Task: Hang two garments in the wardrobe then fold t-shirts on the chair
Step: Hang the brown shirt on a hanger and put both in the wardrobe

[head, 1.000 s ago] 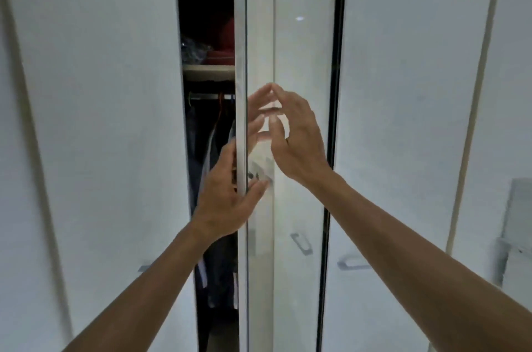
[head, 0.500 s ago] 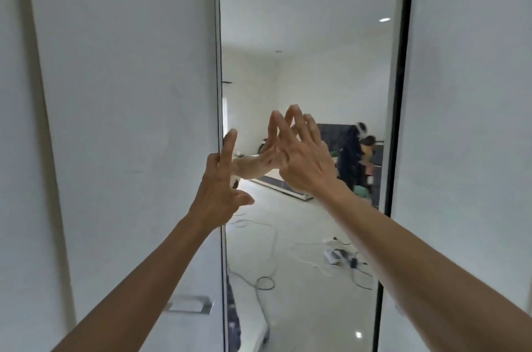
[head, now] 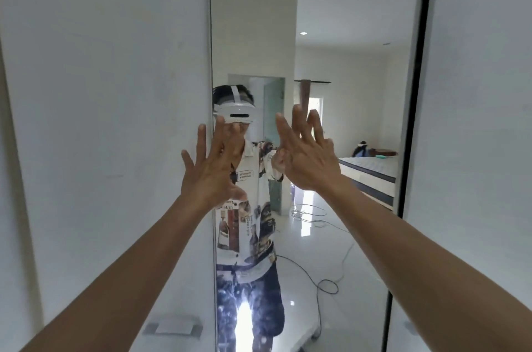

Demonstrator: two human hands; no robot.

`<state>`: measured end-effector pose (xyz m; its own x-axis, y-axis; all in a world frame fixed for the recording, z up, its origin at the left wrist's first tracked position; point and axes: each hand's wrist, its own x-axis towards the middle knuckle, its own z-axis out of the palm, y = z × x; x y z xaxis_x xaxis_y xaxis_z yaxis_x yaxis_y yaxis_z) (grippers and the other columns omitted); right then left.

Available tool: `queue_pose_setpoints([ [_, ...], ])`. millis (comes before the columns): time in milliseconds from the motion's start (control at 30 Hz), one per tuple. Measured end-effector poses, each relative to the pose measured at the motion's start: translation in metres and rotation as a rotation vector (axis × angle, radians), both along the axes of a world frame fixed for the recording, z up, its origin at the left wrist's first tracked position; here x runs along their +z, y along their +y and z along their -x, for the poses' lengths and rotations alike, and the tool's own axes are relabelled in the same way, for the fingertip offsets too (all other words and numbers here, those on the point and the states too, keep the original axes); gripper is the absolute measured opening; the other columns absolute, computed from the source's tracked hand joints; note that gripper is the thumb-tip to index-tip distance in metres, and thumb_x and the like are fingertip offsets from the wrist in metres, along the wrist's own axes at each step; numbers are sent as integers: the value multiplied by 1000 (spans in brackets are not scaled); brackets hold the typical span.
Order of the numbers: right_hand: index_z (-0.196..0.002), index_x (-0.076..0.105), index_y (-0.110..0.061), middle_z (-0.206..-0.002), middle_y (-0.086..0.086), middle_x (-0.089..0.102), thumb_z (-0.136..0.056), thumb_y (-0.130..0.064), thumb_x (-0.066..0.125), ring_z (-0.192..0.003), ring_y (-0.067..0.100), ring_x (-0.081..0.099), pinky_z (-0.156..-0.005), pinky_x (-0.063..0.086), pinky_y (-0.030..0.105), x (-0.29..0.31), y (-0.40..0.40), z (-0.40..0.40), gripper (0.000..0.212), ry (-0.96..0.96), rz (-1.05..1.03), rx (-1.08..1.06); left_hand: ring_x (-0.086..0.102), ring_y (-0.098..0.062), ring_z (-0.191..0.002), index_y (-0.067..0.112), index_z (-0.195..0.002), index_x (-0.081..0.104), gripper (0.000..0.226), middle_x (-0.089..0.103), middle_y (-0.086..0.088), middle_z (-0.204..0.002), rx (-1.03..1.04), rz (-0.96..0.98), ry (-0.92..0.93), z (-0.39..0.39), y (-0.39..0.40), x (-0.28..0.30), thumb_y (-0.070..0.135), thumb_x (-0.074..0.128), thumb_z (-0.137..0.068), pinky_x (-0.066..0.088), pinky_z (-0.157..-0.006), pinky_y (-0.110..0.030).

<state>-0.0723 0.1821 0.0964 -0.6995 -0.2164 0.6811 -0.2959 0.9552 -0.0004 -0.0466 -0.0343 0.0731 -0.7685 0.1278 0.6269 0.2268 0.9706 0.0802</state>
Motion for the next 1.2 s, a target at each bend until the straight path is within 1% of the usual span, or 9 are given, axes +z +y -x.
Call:
queue_pose_setpoints([
  [133,-154,-23,-41,-155,-11,-45,-106,-42,30,-142,22,-44,-118,3,68,2,-1,7,71,-43,5,17,-44,-26,-140,35,-147,-36,154,-52,12,-147,-6,-19,-20,11,0,1,56,89,-59,4,-113,-74],
  [267,-154,-22,-41,-154,-12,-46,-106,-40,34,-140,22,-45,-118,3,68,7,-1,10,74,-79,6,25,-46,-27,-138,35,-147,-36,154,-52,11,-148,-2,-25,-10,17,1,0,59,88,-58,3,-112,-75],
  [400,-159,-3,-34,-166,-2,-22,-103,-39,40,-153,28,-22,-121,20,60,8,1,3,71,26,-27,12,-40,-31,-142,31,-150,-32,147,-47,3,-153,23,-18,79,20,5,-6,71,79,-61,-6,-116,-68],
  [500,-151,32,-23,-159,6,25,-99,-27,53,-146,27,21,-103,46,46,10,18,-18,57,133,45,-3,-10,-35,-153,21,-160,1,117,-10,-8,-167,-57,-32,314,22,28,-20,63,72,-76,0,-121,-60],
  [600,-148,40,-20,-147,6,45,-94,-23,58,-137,26,36,-99,48,46,11,50,-29,57,170,31,-117,33,-30,-137,15,-147,37,80,42,-9,-147,-205,-88,419,21,74,-34,50,70,-83,27,-117,-50],
  [700,-147,42,-21,-138,5,56,-90,-19,61,-134,27,41,-96,44,46,15,86,-34,60,156,-24,-257,49,-25,-121,21,-133,48,59,59,-2,-127,-313,-126,319,21,129,-48,50,64,-85,34,-109,-45],
  [800,-142,48,-18,-132,4,61,-91,-17,56,-135,26,40,-97,42,44,17,126,-37,51,141,-96,-389,48,-23,-125,24,-134,47,52,57,0,-132,-405,-121,202,17,181,-59,48,61,-90,34,-109,-42],
  [1067,-138,53,-16,-153,1,44,-93,-24,54,-154,23,11,-113,30,51,24,204,-40,46,13,-297,-497,25,-21,-149,12,-158,19,79,28,-6,-161,-768,-359,-297,18,297,-62,31,63,-95,25,-117,-33],
  [1200,-145,47,-22,-161,-3,30,-90,-17,54,-154,24,5,-115,25,53,24,223,-38,55,4,-364,-464,39,-21,-142,9,-155,25,76,43,-5,-153,-801,-537,-449,29,342,-61,23,67,-93,34,-115,-32],
])
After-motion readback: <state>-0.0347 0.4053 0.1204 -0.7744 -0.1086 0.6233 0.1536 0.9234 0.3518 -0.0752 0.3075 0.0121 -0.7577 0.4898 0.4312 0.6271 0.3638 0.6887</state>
